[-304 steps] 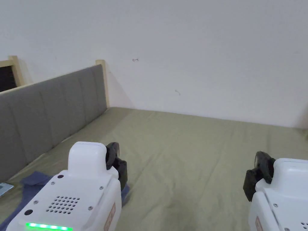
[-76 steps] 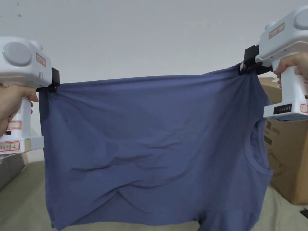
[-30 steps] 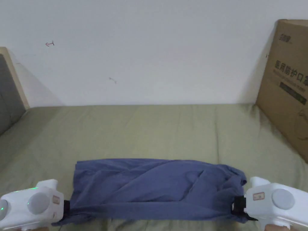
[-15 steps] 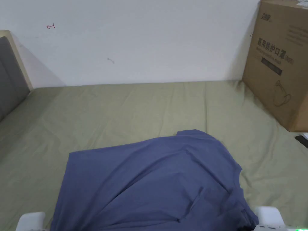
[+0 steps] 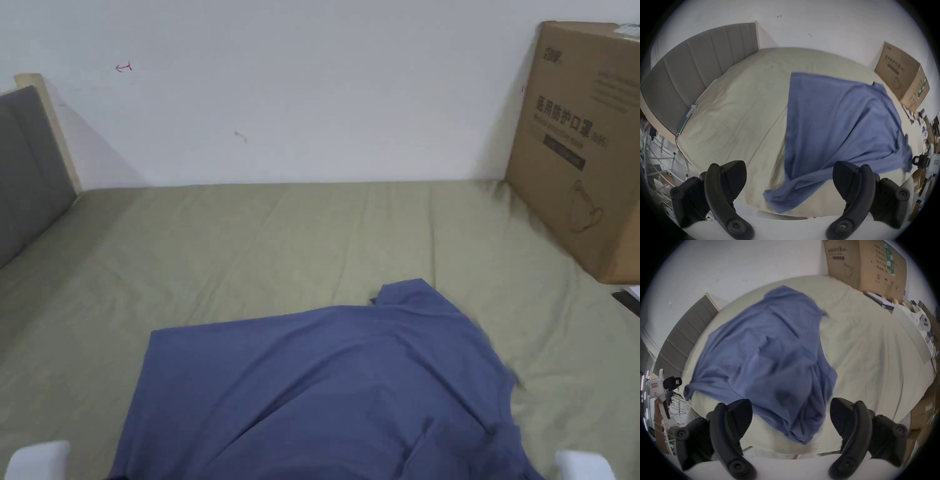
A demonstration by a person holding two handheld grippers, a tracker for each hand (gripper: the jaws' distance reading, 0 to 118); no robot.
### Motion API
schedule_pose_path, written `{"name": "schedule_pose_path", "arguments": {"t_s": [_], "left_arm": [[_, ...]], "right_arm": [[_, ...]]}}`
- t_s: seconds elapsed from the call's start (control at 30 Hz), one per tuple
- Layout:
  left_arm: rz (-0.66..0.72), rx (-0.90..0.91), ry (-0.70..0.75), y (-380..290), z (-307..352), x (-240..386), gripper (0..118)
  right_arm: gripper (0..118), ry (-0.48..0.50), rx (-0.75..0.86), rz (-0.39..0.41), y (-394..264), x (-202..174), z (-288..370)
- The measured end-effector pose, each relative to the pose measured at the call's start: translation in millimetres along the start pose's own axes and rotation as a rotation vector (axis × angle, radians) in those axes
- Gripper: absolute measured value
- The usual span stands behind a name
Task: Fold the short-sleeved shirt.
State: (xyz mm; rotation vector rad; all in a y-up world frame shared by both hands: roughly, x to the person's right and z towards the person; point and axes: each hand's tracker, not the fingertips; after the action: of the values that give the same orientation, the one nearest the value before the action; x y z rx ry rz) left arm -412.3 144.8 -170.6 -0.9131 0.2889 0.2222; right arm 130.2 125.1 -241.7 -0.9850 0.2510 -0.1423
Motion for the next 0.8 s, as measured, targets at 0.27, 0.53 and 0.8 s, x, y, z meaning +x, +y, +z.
{"name": "schedule_pose_path", "arguments": {"t_s": [0.27,0.53,0.8], "left_arm": [[0.021,0.133,-0.044,29.3,1.2,39.6,0],[0.037,0.081,-0.086,101.7,-64.6,32.8,0],[0.104,-0.033,-0.015,205.8,-178.5,20.3,95]], "right_arm": [[1,-0.017,0.192,0.179,46.5,-50.1,19.8],[0,0.052,0.158,0.127,76.7,-58.9,-21.9],[0,0.064,0.108,0.055,94.2,-46.1,-65.5]]}}
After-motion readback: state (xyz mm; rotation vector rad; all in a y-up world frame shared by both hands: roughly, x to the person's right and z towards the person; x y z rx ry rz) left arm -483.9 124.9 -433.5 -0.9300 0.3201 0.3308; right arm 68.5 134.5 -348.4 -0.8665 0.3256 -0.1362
